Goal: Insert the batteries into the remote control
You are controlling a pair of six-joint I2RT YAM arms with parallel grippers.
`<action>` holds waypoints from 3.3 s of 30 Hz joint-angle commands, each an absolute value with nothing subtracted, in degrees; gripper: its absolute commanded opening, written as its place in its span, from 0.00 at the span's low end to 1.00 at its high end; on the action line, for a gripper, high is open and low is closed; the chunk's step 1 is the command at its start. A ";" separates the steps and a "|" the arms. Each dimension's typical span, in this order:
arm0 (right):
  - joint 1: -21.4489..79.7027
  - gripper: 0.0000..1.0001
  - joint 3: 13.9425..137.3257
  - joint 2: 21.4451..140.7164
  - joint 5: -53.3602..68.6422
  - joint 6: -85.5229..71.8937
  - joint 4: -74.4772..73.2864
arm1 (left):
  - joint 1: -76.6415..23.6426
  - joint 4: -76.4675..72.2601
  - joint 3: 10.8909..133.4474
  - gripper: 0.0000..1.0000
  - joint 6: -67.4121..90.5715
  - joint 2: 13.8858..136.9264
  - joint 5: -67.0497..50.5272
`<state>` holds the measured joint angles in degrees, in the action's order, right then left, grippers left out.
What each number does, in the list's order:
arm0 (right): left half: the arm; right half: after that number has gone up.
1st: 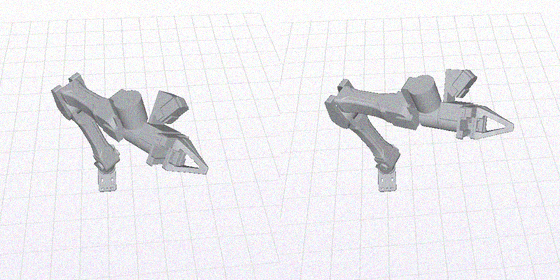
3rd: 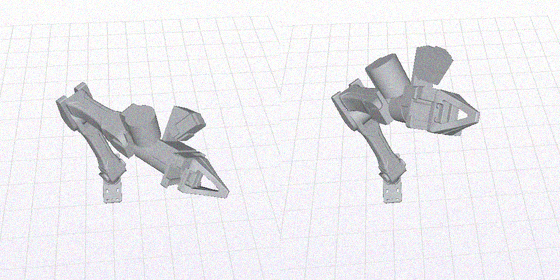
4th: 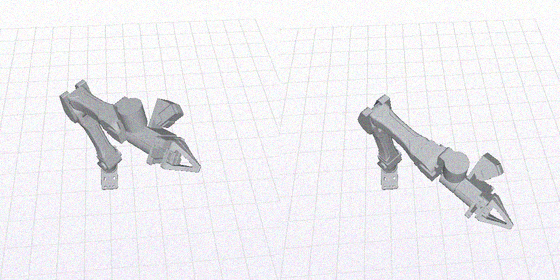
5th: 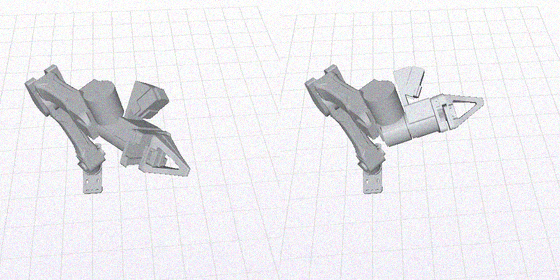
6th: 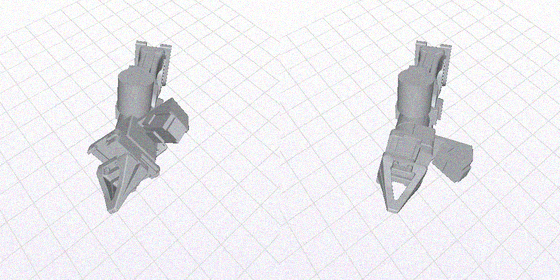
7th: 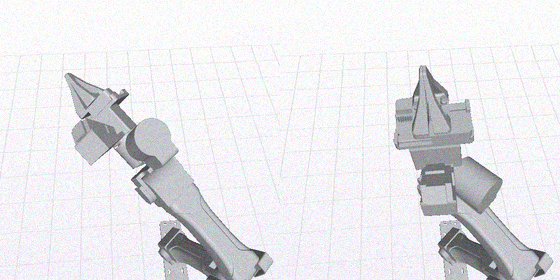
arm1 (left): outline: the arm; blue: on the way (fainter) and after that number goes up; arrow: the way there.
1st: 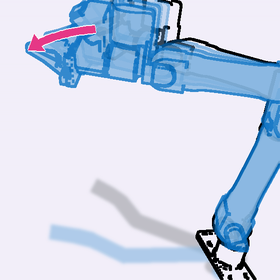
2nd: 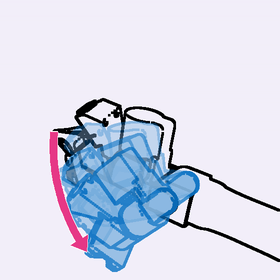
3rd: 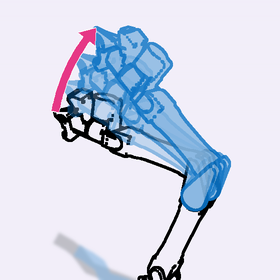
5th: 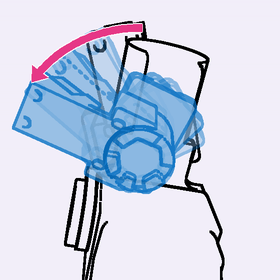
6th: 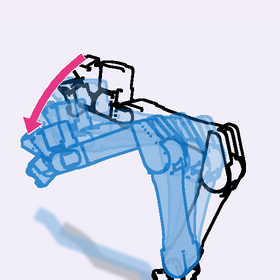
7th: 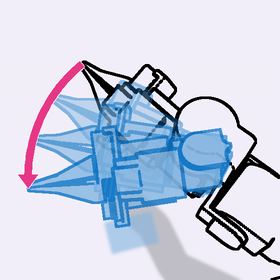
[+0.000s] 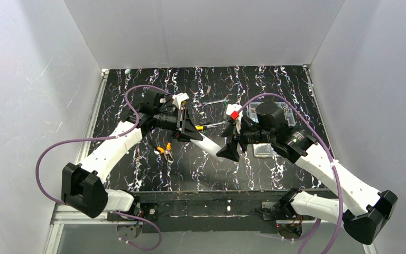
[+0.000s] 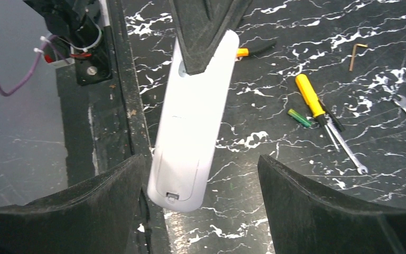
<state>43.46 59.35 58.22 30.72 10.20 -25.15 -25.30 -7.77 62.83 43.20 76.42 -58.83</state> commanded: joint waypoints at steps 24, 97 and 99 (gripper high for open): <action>43.24 0.65 52.12 56.75 25.97 8.78 -17.17 | -27.25 -13.88 68.84 0.00 49.28 79.16 -63.15; 46.05 0.01 54.17 62.96 15.89 -20.45 -5.29 | -31.82 -25.80 60.71 0.39 58.18 71.16 -32.03; 46.13 0.01 53.89 62.86 16.76 -20.25 -5.49 | -31.82 -25.59 60.91 0.45 58.35 71.23 -31.39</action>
<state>45.65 53.56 63.83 15.03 -20.80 -8.82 -31.48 -26.46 59.79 59.05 73.28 -31.42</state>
